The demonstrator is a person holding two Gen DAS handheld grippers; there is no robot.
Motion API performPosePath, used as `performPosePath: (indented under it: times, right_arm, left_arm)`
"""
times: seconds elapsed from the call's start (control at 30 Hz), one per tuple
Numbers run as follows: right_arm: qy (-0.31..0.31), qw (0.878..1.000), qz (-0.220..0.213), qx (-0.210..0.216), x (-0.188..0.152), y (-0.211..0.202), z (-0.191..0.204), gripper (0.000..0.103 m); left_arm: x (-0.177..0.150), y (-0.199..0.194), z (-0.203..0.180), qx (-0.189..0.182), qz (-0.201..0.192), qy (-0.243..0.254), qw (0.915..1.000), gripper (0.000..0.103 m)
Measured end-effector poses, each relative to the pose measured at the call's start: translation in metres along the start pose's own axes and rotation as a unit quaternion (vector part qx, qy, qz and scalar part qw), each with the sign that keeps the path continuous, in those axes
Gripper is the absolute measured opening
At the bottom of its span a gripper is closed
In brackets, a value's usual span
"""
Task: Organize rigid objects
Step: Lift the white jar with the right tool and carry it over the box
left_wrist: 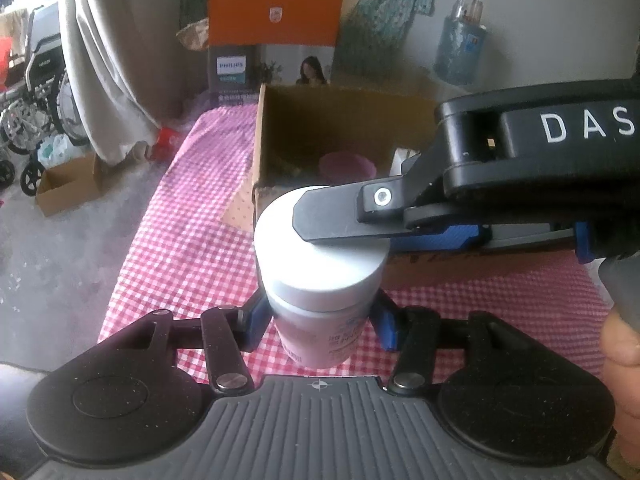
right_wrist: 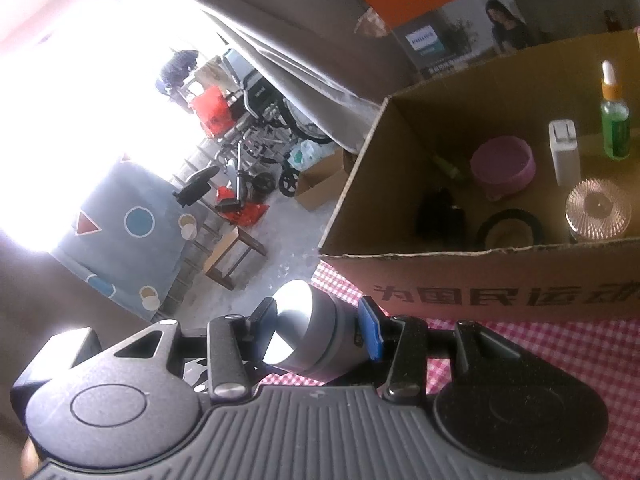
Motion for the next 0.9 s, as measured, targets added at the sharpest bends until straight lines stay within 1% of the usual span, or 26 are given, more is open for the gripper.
performPosePath:
  times: [0.07,0.2,0.37,0.47,0.57,0.67,0.77,0.9]
  right_arm:
    - [-0.009,1.0,-0.008,0.001,-0.001,-0.009,0.007,0.048]
    - [-0.045,0.998,-0.036,0.007,-0.004,-0.037,0.031,0.047]
    - [-0.082,0.993,-0.082,0.014,0.0,-0.077,0.052,0.048]
    - [-0.096,0.99,-0.107,0.013,0.008,-0.101,0.055,0.048]
    - [-0.095,0.988,-0.125,0.01,0.02,-0.123,0.049,0.048]
    - [-0.087,0.986,-0.141,0.0,0.035,-0.144,0.034,0.048]
    - [-0.069,0.987,-0.148,-0.012,0.05,-0.159,0.011,0.048]
    - [-0.021,0.99,-0.14,-0.016,0.069,-0.169,-0.037,0.048]
  left_arm:
    - [0.001,-0.01,-0.003,0.0,-0.011,0.003,0.9999,0.052]
    - [0.006,-0.041,-0.011,0.0,-0.054,0.013,0.9985,0.052]
    - [0.023,-0.072,-0.028,0.004,-0.106,0.039,0.9936,0.052]
    - [0.039,-0.082,-0.043,-0.003,-0.126,0.056,0.9905,0.052]
    - [0.058,-0.082,-0.06,-0.021,-0.132,0.067,0.9888,0.052]
    - [0.079,-0.076,-0.08,-0.039,-0.132,0.082,0.987,0.052]
    - [0.101,-0.058,-0.099,-0.062,-0.115,0.093,0.9871,0.052]
    - [0.127,-0.02,-0.128,-0.086,-0.07,0.106,0.9882,0.052]
Point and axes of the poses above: each gripper's, at about its wrist camera, not at the fingertips, and y roughly the way its jaws point, z to its left, x to its top, the point moved 3 cm from there along y, roughly the way its jaws point, and after that the axes turned 14 degrees about z, right-handed, at the moved point
